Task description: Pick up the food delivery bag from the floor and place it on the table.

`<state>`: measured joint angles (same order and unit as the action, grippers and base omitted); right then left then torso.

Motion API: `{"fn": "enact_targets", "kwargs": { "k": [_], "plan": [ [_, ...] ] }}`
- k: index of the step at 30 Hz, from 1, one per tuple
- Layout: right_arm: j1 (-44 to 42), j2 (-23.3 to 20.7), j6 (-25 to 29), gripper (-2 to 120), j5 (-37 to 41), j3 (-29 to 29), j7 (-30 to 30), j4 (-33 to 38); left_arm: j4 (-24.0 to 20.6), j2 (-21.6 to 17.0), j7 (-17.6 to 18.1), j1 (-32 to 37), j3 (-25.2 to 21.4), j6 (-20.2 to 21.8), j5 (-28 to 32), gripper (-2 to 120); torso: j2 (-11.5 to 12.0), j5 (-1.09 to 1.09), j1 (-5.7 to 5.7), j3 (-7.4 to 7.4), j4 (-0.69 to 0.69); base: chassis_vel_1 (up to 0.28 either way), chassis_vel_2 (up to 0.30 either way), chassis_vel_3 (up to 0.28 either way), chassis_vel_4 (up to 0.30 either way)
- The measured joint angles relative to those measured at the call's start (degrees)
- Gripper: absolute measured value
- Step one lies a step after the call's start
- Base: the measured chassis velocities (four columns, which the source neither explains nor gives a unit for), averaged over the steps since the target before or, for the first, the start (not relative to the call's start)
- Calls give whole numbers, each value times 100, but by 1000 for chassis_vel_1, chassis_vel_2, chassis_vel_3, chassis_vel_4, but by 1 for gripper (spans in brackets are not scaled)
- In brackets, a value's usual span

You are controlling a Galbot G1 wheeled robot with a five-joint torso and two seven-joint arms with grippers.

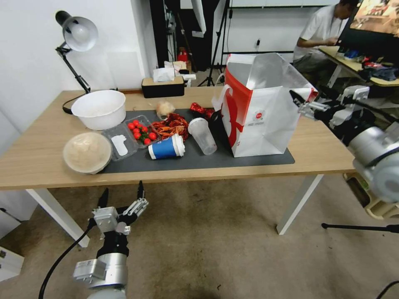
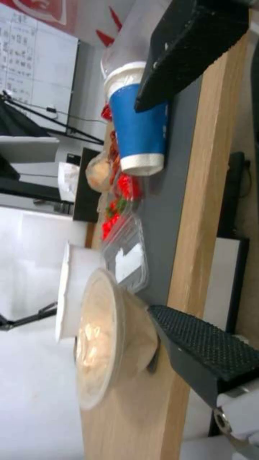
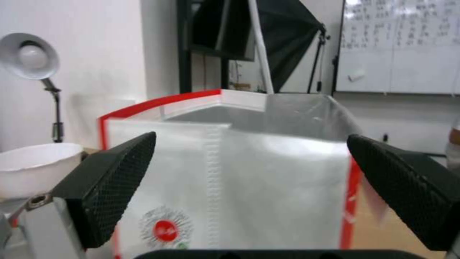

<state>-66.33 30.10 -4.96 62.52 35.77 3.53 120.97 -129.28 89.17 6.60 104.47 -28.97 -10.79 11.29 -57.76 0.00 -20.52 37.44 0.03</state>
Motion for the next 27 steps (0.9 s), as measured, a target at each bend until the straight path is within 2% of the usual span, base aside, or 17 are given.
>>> {"fn": "enact_targets", "kwargs": {
  "k": [4, 7, 8, 11, 12, 19, 27],
  "plan": [
    [-598, 252, 521, 100, -527, 14, -226, 102, -39, 110, -79, 92, -112, -92, -38, 100, 0, 1, 0, 0, -2, 0, 0, 0, 0],
    [-1443, 682, 1188, 100, -1152, 19, -267, 207, -4, 74, -162, 70, -176, -113, -41, 100, 0, 2, 0, 0, -4, 0, 0, 0, 0],
    [-1443, 682, 1188, 100, -1152, 19, -267, 207, -4, 74, -162, 70, -176, -113, -41, 100, 0, 2, 0, 0, -4, 0, 0, 0, 0],
    [-2261, 1250, 1690, 100, -1866, -5, -235, 328, 88, 4, -231, 34, -221, -114, -35, 100, 0, -1, 0, 0, -2, 0, 0, 0, 0],
    [-2261, 1250, 1690, 100, -1866, -5, -235, 328, 88, 4, -231, 34, -221, -114, -35, 100, 0, -1, 0, 0, -2, 0, 0, 0, 0],
    [-3155, 2123, 2173, 100, -2516, -234, -252, 252, 309, -34, -353, -23, -178, -151, -50, 100, 0, -1, -1, 0, -4, 0, 0, 0, 0],
    [-3378, 2627, 2322, 100, -2651, -427, -407, -85, 461, -39, -461, -65, -139, -45, -98, 100, 0, 0, -1, 0, -2, 0, 0, 0, 0]
  ]
}}
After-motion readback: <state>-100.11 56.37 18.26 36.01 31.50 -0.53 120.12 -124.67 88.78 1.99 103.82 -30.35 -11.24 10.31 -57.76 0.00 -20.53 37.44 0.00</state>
